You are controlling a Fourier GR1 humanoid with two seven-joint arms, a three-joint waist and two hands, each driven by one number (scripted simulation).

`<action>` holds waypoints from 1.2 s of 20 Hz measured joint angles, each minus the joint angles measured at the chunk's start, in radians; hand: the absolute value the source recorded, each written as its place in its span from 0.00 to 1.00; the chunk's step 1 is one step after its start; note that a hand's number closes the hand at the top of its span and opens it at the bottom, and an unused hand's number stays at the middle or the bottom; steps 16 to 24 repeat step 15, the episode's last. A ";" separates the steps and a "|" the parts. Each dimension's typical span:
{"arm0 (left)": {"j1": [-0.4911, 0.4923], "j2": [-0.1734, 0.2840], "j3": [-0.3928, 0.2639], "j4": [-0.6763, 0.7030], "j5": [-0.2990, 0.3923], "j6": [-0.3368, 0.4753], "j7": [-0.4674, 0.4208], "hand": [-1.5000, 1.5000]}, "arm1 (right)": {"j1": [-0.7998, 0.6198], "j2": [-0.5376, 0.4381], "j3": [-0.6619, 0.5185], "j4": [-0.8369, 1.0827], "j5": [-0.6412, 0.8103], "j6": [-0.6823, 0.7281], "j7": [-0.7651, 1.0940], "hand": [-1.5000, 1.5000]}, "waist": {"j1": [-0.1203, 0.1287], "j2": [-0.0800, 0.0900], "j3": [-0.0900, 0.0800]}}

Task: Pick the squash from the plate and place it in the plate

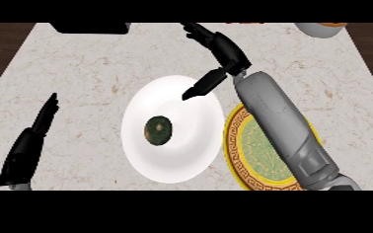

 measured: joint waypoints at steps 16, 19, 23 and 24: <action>-0.045 -0.018 -0.012 0.033 -0.018 -0.010 -0.018 0.50 | -0.154 -0.245 -0.162 0.466 0.016 0.294 -0.427 0.00 | 0.040 0.019 0.001; -0.045 -0.018 -0.012 0.033 -0.018 -0.010 -0.018 0.50 | -0.154 -0.245 -0.162 0.466 0.016 0.294 -0.427 0.00 | 0.040 0.019 0.001; -0.045 -0.018 -0.012 0.033 -0.018 -0.010 -0.018 0.50 | -0.154 -0.245 -0.162 0.466 0.016 0.294 -0.427 0.00 | 0.040 0.019 0.001; -0.045 -0.018 -0.012 0.033 -0.018 -0.010 -0.018 0.50 | -0.154 -0.245 -0.162 0.466 0.016 0.294 -0.427 0.00 | 0.040 0.019 0.001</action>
